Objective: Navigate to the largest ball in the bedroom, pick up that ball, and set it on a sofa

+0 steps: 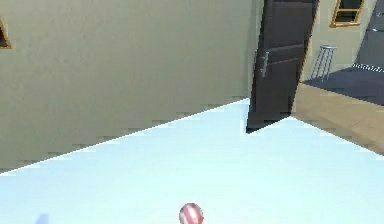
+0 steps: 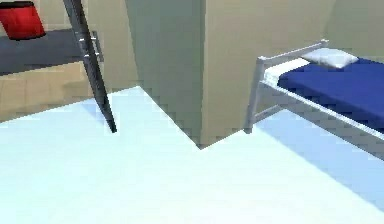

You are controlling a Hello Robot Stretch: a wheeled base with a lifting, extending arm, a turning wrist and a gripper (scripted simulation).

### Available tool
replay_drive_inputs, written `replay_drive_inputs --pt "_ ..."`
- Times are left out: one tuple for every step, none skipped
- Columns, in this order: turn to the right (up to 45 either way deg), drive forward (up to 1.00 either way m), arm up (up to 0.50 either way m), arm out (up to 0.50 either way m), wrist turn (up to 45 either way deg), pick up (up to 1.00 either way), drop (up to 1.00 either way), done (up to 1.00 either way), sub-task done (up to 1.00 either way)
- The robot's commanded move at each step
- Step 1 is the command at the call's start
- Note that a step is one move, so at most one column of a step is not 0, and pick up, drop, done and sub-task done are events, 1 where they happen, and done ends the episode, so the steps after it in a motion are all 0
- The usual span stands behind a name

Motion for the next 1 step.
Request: replay_drive_inputs --pt "0.0 0.2 0.0 0.0 0.0 0.0 0.0 0.0 0.0"
